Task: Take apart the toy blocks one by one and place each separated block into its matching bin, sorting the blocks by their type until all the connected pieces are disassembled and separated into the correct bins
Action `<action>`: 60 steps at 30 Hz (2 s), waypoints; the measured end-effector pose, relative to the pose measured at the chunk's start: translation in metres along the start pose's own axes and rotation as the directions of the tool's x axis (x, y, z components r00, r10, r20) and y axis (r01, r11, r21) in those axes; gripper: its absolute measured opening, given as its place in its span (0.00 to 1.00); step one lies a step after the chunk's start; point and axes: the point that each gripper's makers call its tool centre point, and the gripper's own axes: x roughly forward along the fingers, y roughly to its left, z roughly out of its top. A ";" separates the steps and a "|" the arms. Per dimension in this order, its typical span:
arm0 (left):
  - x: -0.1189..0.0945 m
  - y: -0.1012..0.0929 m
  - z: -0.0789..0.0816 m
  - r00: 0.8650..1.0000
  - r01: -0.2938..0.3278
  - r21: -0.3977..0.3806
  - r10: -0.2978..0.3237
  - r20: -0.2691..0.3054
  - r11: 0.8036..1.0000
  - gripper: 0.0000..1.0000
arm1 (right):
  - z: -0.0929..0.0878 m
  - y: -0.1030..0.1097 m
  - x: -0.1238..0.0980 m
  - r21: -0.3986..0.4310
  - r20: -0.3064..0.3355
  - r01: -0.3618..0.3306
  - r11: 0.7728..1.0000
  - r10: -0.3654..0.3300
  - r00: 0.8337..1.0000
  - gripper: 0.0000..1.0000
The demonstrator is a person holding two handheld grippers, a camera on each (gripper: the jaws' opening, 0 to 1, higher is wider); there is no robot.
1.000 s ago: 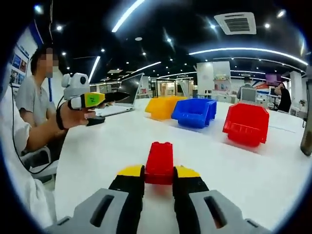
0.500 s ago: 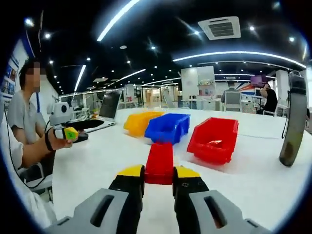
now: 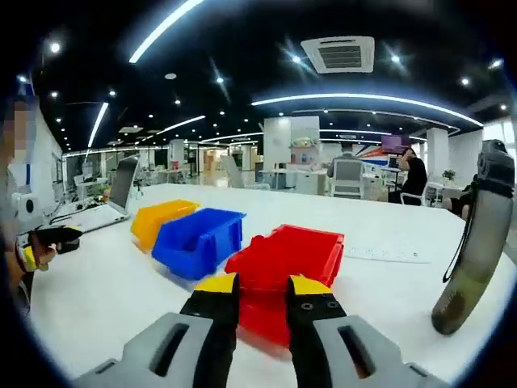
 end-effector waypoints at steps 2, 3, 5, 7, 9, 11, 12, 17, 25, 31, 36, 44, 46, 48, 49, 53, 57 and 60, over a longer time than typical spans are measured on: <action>-0.001 0.000 0.001 1.000 -0.001 0.002 0.001 0.001 1.000 0.77 | -0.002 -0.005 0.012 0.003 -0.008 0.021 1.000 -0.021 1.000 0.24; -0.001 0.000 0.001 1.000 -0.001 0.002 0.001 0.002 1.000 0.77 | -0.002 -0.007 0.017 0.005 -0.010 0.029 1.000 -0.029 1.000 0.24; -0.002 0.001 0.001 1.000 -0.003 0.001 0.003 0.003 1.000 0.77 | 0.000 -0.009 0.023 -0.002 -0.013 0.043 0.999 -0.043 0.999 0.24; -0.003 0.001 0.001 1.000 -0.006 -0.001 0.006 0.001 1.000 0.77 | 0.000 -0.009 0.026 -0.010 -0.016 0.050 0.999 -0.050 0.999 0.24; -0.004 0.002 0.000 1.000 -0.008 -0.002 0.008 0.001 1.000 0.77 | 0.001 -0.010 0.027 -0.015 -0.017 0.053 0.998 -0.053 0.998 0.24; -0.005 0.002 -0.001 1.000 -0.009 -0.006 0.009 0.000 1.000 0.77 | 0.002 -0.009 0.028 -0.018 -0.019 0.053 0.998 -0.053 0.998 0.24; -0.005 0.001 -0.001 1.000 -0.010 -0.006 0.010 0.000 1.000 0.77 | 0.002 -0.008 0.027 -0.023 -0.020 0.052 0.998 -0.053 0.998 0.24; -0.005 0.001 -0.003 1.000 -0.015 -0.002 0.015 -0.004 1.000 0.77 | 0.019 -0.014 0.029 -0.022 0.084 0.064 0.998 -0.062 0.994 0.57; -0.005 -0.001 -0.001 1.000 -0.017 -0.005 0.017 -0.005 1.000 0.77 | 0.027 -0.009 0.015 -0.038 0.109 0.041 0.998 -0.037 0.993 0.79; -0.009 -0.002 0.000 1.000 -0.023 -0.003 0.023 -0.005 1.000 0.77 | 0.031 0.011 -0.023 0.000 0.135 -0.020 1.000 0.020 0.991 0.75; -0.016 0.006 0.004 0.999 -0.039 -0.015 0.039 0.007 0.999 0.76 | 0.030 0.037 -0.071 -0.005 0.187 -0.073 0.997 0.072 0.980 0.73; -0.026 0.014 0.010 0.997 -0.071 -0.030 0.072 0.026 0.997 0.71 | 0.029 0.075 -0.156 -0.041 0.289 -0.089 0.995 0.097 0.952 0.75; -0.029 0.013 0.011 0.996 -0.079 -0.030 0.079 0.031 0.996 0.69 | 0.022 0.083 -0.167 -0.038 0.286 -0.094 0.995 0.101 0.953 0.75; -0.032 0.010 0.013 0.996 -0.079 -0.028 0.080 0.038 0.997 0.66 | 0.012 0.091 -0.173 -0.029 0.268 -0.110 0.994 0.113 0.957 0.75; -0.033 0.009 0.014 0.996 -0.079 -0.026 0.080 0.042 0.997 0.66 | 0.006 0.094 -0.175 -0.028 0.255 -0.111 0.993 0.114 0.960 0.75; -0.036 0.006 0.015 0.996 -0.081 -0.019 0.081 0.044 0.997 0.67 | -0.003 0.095 -0.177 -0.003 0.244 -0.114 0.993 0.111 0.963 0.75; -0.038 0.005 0.014 0.996 -0.081 -0.022 0.082 0.039 0.996 0.67 | -0.005 0.086 -0.176 0.023 0.239 -0.101 0.995 0.092 0.967 0.73; -0.039 0.005 0.014 0.996 -0.084 -0.023 0.085 0.039 0.996 0.67 | -0.003 0.084 -0.176 0.021 0.244 -0.092 0.995 0.084 0.966 0.72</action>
